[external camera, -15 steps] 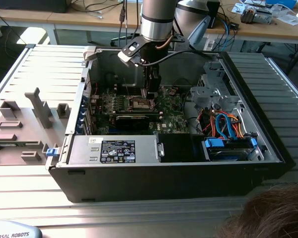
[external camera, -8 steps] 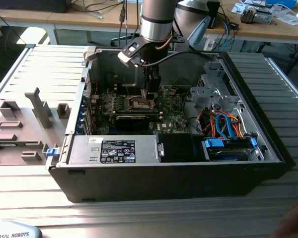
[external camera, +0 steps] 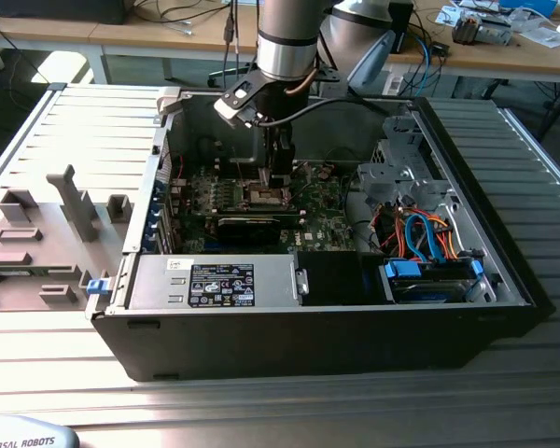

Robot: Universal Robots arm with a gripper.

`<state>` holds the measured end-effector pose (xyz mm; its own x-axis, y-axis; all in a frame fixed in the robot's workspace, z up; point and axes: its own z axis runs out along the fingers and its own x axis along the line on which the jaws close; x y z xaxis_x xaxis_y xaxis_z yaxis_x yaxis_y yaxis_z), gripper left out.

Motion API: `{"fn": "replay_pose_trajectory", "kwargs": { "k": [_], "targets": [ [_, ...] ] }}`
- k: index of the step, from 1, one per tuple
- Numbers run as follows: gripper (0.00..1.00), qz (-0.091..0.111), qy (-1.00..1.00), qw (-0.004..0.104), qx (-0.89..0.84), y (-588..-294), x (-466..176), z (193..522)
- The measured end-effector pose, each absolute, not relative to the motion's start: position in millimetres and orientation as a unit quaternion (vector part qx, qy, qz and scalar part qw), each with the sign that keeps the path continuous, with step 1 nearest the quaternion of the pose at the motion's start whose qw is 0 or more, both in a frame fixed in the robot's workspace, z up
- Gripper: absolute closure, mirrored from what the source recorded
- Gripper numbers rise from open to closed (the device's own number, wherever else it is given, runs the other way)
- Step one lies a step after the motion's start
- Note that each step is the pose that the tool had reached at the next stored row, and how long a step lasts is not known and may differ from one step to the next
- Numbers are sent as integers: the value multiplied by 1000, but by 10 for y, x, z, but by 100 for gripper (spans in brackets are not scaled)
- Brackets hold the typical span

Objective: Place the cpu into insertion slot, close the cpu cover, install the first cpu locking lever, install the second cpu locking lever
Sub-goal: 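Place the cpu into insertion slot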

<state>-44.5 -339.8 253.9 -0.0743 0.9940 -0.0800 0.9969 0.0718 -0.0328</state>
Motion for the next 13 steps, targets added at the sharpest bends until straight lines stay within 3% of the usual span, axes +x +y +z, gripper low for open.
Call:
{"fn": "replay_pose_trajectory", "kwargs": {
  "k": [13],
  "targets": [
    [46,-37,726,16,687,-3313,-528,2313]
  ]
}}
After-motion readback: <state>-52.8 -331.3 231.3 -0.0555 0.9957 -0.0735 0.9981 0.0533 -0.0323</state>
